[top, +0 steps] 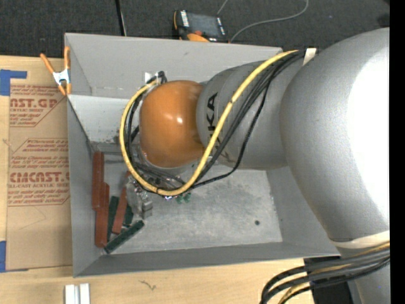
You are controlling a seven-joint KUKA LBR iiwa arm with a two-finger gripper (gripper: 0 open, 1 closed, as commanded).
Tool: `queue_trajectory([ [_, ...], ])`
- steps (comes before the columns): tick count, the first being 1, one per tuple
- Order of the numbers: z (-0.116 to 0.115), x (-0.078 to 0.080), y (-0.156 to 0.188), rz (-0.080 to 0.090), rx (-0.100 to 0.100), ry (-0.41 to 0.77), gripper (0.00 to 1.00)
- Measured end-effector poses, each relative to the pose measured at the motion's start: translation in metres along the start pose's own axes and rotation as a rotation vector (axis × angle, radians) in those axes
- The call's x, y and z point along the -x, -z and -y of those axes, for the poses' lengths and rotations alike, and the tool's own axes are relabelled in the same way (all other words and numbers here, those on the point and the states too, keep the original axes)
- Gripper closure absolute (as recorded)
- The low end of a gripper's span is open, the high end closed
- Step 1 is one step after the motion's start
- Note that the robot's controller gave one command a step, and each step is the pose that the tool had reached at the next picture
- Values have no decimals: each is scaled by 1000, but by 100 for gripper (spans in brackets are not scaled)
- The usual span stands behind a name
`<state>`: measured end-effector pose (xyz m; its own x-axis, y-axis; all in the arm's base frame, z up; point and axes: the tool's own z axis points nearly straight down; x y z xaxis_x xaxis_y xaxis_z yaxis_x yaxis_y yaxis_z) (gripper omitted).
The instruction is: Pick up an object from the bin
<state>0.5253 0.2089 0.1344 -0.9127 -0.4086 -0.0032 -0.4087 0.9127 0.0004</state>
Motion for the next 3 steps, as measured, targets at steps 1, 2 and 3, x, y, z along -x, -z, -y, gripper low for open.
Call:
queue_trajectory([
  [1, -20, -35, 19, -3, 1, -257, 100],
  [2, -45, -9, 0, -2, -1, -515, 100],
  [3, -44, -16, 20, -1, 0, -542, 100],
])
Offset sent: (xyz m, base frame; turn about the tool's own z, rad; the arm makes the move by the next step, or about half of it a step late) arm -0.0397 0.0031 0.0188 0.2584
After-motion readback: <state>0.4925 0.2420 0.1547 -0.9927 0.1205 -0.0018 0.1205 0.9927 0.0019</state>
